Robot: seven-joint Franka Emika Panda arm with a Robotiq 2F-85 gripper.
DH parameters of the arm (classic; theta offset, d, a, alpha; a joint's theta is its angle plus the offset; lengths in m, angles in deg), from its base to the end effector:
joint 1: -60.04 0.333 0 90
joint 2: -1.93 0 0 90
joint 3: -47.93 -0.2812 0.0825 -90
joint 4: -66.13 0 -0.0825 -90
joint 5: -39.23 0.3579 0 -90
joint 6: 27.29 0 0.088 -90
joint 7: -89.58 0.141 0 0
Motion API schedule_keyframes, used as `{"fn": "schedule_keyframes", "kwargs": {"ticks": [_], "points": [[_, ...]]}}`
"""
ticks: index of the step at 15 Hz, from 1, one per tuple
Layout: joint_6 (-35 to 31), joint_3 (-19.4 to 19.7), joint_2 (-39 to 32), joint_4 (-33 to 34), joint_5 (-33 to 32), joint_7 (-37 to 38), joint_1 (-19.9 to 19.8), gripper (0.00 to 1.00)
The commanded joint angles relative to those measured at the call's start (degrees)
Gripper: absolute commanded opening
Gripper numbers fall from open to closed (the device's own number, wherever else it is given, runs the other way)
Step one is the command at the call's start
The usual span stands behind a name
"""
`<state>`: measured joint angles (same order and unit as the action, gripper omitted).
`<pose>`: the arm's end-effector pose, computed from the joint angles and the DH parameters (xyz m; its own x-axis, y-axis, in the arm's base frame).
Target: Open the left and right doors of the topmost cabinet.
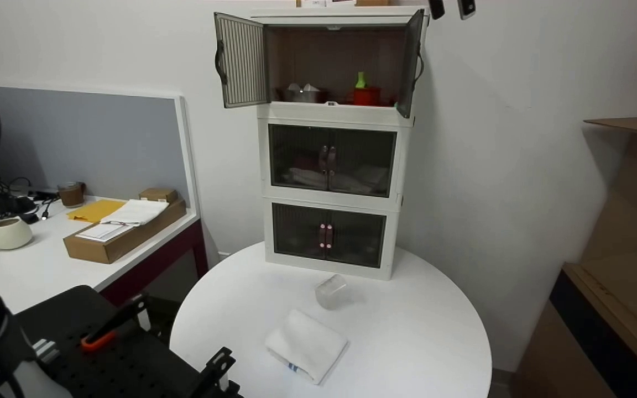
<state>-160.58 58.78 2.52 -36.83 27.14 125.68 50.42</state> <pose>0.5542 -0.2168 0.5440 0.5105 -0.6827 0.5227 -0.7436 -0.6558 -0.1303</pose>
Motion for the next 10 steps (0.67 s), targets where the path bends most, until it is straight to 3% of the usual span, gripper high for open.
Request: {"fn": "schedule_keyframes", "kwargs": {"ticks": [1, 5, 10], "points": [[0.11, 1.4, -1.35, 3.53, 2.02, -5.44, -2.06, 1.0], [0.84, -0.23, 0.02, 5.18, 11.13, -18.22, -0.77, 1.0], [2.94, -6.29, 4.17, 3.9, 15.0, -24.07, 4.7, 1.0]]}}
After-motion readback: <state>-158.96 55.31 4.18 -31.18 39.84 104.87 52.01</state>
